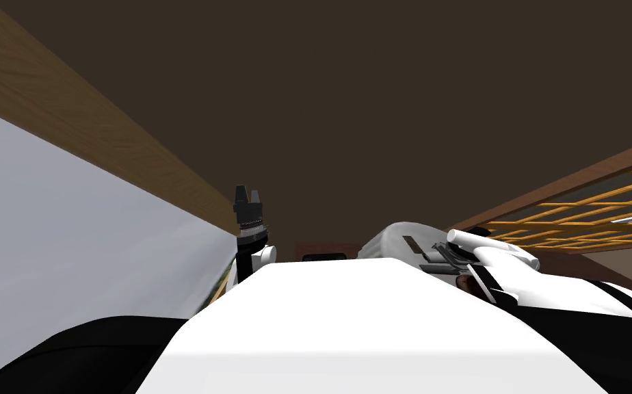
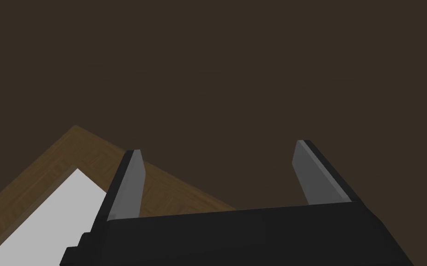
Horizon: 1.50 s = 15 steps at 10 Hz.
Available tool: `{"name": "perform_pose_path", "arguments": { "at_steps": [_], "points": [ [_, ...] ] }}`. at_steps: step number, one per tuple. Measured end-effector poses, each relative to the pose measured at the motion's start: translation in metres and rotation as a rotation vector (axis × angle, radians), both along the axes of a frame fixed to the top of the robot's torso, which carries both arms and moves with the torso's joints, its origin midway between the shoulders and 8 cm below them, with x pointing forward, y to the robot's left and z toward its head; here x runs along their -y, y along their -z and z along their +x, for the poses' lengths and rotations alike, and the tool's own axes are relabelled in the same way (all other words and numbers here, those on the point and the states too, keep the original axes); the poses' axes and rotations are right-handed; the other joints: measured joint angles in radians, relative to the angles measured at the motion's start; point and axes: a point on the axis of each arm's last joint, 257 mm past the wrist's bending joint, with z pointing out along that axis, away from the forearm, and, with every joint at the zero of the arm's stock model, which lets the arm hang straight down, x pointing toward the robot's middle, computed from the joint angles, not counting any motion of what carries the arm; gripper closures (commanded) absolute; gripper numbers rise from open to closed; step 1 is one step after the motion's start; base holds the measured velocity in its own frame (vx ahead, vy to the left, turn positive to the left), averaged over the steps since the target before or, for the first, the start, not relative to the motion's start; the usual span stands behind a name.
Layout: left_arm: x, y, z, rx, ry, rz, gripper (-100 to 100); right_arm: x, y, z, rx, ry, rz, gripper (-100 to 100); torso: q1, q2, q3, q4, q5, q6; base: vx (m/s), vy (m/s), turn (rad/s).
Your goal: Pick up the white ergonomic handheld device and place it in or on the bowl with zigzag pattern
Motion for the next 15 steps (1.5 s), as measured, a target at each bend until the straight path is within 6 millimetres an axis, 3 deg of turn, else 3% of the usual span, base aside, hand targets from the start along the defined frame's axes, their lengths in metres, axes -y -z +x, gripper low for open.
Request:
{"name": "perform_pose_path", "arguments": {
  "at_steps": [1, 5, 6, 7, 10, 15],
  "points": [
    [0.0, 0.0, 0.0, 0.0, 0.0, 0.0, 0, 0.0, 0.0, 0.001, 0.0, -0.002, -0.001, 100, 0.0, 0.001, 0.0, 0.0, 0.0, -0.001, 0.0, 0.0, 0.0],
    [0.0, 0.0, 0.0, 0.0, 0.0, 0.0, 0, 0.0, 0.0, 0.001, 0.001, -0.002, -0.001, 100, 0.001, 0.002, 0.001, 0.0, 0.0, 0.0, 0.0, 0.0, 0.0],
    [0.0, 0.0, 0.0, 0.0, 0.0, 0.0, 0, 0.0, 0.0, 0.001, 0.001, -0.002, -0.001, 0, 0.001, 0.002, 0.001, 0.0, 0.0, 0.0, 0.0, 0.0, 0.0],
    [0.0, 0.0, 0.0, 0.0, 0.0, 0.0, 0, 0.0, 0.0, 0.001, 0.001, -0.002, -0.001, 100, 0.001, 0.002, 0.001, 0.0, 0.0, 0.0, -0.029, 0.012, 0.303],
    [0.0, 0.0, 0.0, 0.0, 0.0, 0.0, 0, 0.011, -0.004, -0.041, -0.002, 0.068, 0.003, 100, 0.002, 0.005, 0.003, 0.001, 0.0, -0.002, -0.042, 0.019, 0.235],
    [0.0, 0.0, 0.0, 0.0, 0.0, 0.0, 0, 0.024, -0.008, -0.077, -0.004, 0.136, 0.006, 100, 0.003, 0.004, 0.002, 0.001, 0.003, 0.0, -0.017, 0.01, 0.09]
  ]
}}
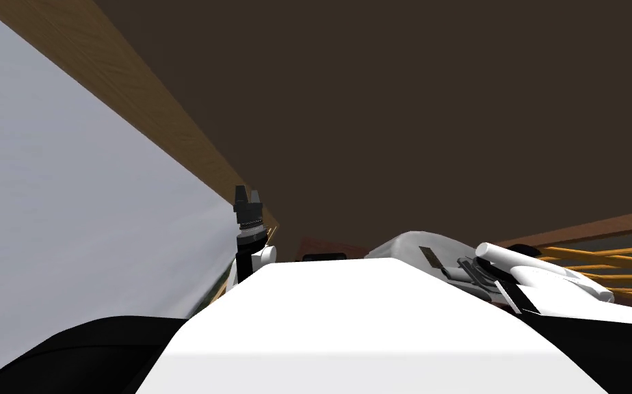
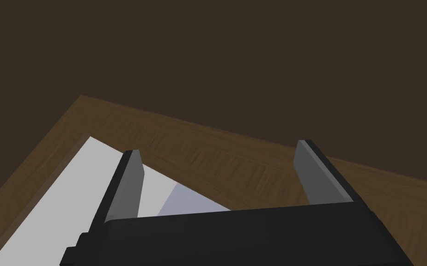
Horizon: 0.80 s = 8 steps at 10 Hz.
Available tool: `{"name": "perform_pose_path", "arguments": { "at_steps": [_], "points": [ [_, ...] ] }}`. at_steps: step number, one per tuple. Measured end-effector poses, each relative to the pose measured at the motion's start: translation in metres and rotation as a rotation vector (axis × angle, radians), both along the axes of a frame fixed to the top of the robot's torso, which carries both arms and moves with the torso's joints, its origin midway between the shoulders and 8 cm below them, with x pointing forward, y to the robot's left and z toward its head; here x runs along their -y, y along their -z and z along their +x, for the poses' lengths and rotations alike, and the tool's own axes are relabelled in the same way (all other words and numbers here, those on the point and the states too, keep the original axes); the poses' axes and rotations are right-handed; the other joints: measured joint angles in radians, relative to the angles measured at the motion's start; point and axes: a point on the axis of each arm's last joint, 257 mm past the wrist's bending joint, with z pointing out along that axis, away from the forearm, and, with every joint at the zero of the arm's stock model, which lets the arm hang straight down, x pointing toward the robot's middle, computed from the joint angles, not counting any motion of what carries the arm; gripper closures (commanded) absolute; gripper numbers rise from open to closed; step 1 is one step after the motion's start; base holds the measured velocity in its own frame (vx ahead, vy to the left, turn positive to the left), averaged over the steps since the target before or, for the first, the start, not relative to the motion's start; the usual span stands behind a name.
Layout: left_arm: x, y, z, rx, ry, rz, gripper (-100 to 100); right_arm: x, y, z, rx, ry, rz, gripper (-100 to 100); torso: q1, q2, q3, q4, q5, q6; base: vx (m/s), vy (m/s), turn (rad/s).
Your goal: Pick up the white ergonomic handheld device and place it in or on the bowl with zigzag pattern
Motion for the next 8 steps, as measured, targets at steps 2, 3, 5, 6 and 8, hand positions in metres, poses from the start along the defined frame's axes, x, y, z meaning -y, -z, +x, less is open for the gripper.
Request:
{"name": "perform_pose_path", "arguments": {
  "at_steps": [2, 3, 5, 6, 8],
  "points": [
    [0.0, 0.0, 0.0, 0.0, 0.0, 0.0, 0, 0.0, -0.002, -0.01, -0.002, 0.013, -0.002, 100, 0.001, 0.0, 0.0, 0.0, 0.001, -0.001, -0.021, 0.014, 0.19],
    [0.0, 0.0, 0.0, 0.0, 0.0, 0.0, 0, 0.003, -0.006, -0.024, -0.002, 0.038, -0.003, 100, 0.002, 0.001, 0.0, 0.0, 0.002, -0.001, -0.027, 0.012, 0.131],
    [0.0, 0.0, 0.0, 0.0, 0.0, 0.0, 0, 0.011, -0.013, -0.049, -0.004, 0.08, -0.005, 100, 0.004, 0.001, 0.001, 0.001, 0.003, -0.003, -0.029, 0.021, 0.233],
    [0.0, 0.0, 0.0, 0.0, 0.0, 0.0, 0, 0.012, -0.014, -0.05, -0.002, 0.082, -0.006, 0, 0.003, 0.0, 0.0, 0.001, 0.003, -0.001, -0.001, 0.001, -0.012],
    [0.0, 0.0, 0.0, 0.0, 0.0, 0.0, 0, 0.022, -0.022, -0.054, -0.014, 0.07, -0.025, 100, 0.004, -0.001, 0.0, 0.0, 0.005, -0.001, 0.009, 0.027, 0.037]
  ]
}}
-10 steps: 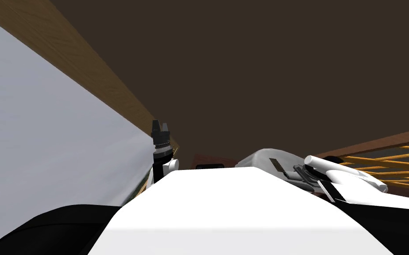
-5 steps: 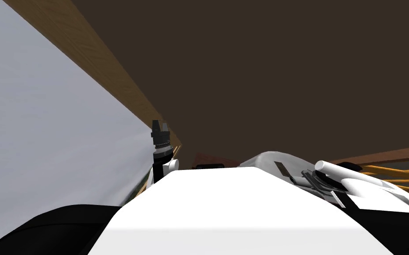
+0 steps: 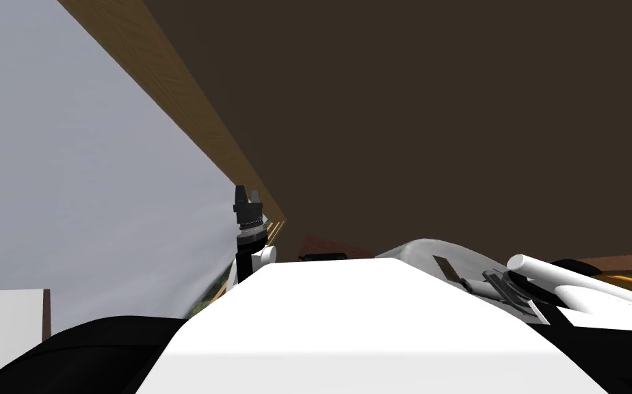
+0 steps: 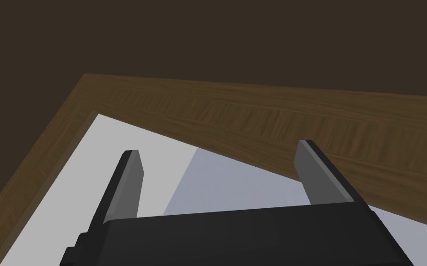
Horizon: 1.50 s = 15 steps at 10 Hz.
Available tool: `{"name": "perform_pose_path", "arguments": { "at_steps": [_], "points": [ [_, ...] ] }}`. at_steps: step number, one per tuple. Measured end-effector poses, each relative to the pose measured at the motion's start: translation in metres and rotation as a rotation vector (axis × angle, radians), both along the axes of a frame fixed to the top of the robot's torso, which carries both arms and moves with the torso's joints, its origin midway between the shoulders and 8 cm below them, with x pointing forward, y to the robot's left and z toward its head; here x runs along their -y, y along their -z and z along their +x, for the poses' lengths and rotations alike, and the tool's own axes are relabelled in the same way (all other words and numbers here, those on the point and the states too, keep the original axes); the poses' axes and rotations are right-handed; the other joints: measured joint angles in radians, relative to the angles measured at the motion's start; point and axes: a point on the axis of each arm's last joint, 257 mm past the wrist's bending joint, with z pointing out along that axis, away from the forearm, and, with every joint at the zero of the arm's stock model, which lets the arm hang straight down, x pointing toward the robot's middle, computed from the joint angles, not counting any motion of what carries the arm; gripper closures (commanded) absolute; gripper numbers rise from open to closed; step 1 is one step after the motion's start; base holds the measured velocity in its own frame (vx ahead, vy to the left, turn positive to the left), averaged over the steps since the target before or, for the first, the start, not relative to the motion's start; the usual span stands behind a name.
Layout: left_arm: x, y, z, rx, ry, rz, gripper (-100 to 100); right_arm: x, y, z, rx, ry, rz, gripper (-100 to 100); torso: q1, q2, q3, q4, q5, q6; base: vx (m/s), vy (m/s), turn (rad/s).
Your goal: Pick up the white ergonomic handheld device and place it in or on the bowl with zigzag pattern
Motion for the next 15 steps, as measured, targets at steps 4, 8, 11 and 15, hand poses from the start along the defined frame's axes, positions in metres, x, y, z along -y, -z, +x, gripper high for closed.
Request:
{"name": "perform_pose_path", "arguments": {
  "at_steps": [4, 8, 11, 15],
  "points": [
    [0.0, 0.0, 0.0, 0.0, 0.0, 0.0, 0, 0.028, -0.03, -0.01, -0.031, -0.05, -0.057, 100, 0.003, -0.001, -0.001, -0.001, 0.002, -0.001, 0.001, 0.022, 0.013],
    [0.0, 0.0, 0.0, 0.0, 0.0, 0.0, 0, 0.044, -0.06, -0.015, -0.054, -0.092, -0.089, 100, 0.006, 0.001, 0.0, -0.001, 0.004, 0.0, -0.016, 0.021, -0.014],
    [0.0, 0.0, 0.0, 0.0, 0.0, 0.0, 0, 0.052, -0.078, -0.015, -0.064, -0.105, -0.094, 100, 0.007, 0.002, 0.001, 0.0, 0.005, 0.0, -0.028, 0.027, -0.022],
    [0.0, 0.0, 0.0, 0.0, 0.0, 0.0, 0, 0.063, -0.106, -0.011, -0.074, -0.126, -0.092, 100, 0.011, 0.007, 0.003, 0.0, 0.007, 0.004, -0.069, 0.051, -0.083]
  ]
}}
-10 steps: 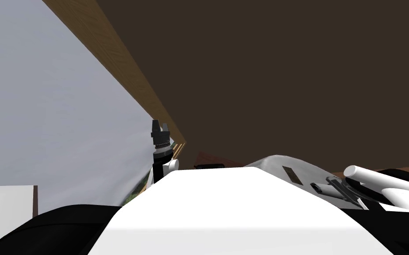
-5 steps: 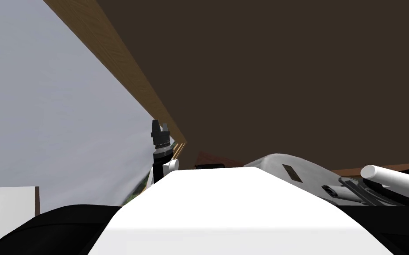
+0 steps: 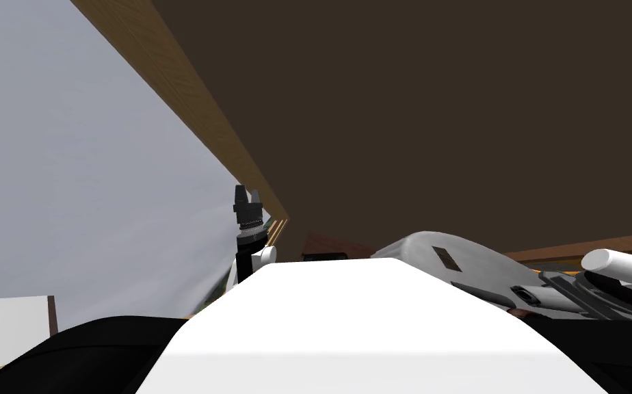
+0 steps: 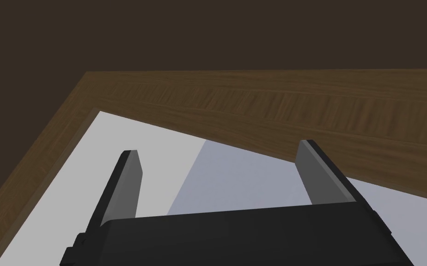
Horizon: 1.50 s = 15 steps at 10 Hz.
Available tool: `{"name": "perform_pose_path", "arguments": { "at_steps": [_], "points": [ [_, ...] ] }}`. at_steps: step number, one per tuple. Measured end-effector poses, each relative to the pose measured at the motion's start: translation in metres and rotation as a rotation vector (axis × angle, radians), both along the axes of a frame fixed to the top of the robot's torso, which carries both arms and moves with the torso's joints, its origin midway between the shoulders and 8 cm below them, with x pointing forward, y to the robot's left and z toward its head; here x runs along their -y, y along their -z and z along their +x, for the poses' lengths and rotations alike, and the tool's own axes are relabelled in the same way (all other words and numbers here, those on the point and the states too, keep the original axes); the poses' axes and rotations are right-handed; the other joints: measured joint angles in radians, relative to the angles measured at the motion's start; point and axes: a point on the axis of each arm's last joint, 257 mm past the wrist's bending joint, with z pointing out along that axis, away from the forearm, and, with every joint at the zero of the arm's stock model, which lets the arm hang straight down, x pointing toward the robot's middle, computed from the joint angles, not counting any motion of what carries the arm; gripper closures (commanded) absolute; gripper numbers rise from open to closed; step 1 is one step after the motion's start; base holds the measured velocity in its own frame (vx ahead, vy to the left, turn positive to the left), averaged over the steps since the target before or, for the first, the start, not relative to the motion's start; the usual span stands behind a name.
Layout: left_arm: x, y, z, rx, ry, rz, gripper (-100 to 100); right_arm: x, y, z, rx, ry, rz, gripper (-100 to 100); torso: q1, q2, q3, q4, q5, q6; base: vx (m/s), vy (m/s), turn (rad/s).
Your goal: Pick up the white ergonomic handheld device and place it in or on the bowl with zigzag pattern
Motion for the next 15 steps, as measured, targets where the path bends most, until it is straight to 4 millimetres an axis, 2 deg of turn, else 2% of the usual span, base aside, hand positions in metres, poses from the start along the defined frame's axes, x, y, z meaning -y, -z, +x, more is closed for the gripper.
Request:
{"name": "perform_pose_path", "arguments": {
  "at_steps": [4, 11, 12, 15],
  "points": [
    [0.0, 0.0, 0.0, 0.0, 0.0, 0.0, 0, -0.003, -0.021, 0.0, -0.006, 0.0, 0.028, 100, 0.001, 0.0, 0.0, 0.001, 0.001, 0.0, -0.068, 0.036, -0.076],
    [0.0, 0.0, 0.0, 0.0, 0.0, 0.0, 0, -0.016, -0.041, 0.028, 0.073, 0.047, 0.104, 100, 0.002, -0.001, 0.001, 0.002, 0.003, 0.001, -0.042, 0.011, -0.059],
    [0.0, 0.0, 0.0, 0.0, 0.0, 0.0, 0, -0.017, -0.04, 0.027, 0.073, 0.05, 0.108, -100, 0.002, -0.003, 0.0, 0.002, 0.004, 0.0, 0.0, 0.0, 0.0],
    [0.0, 0.0, 0.0, 0.0, 0.0, 0.0, 0, -0.017, -0.04, 0.027, 0.072, 0.051, 0.108, -100, 0.002, -0.005, -0.001, 0.001, 0.004, 0.0, 0.0, 0.0, 0.0]
  ]
}}
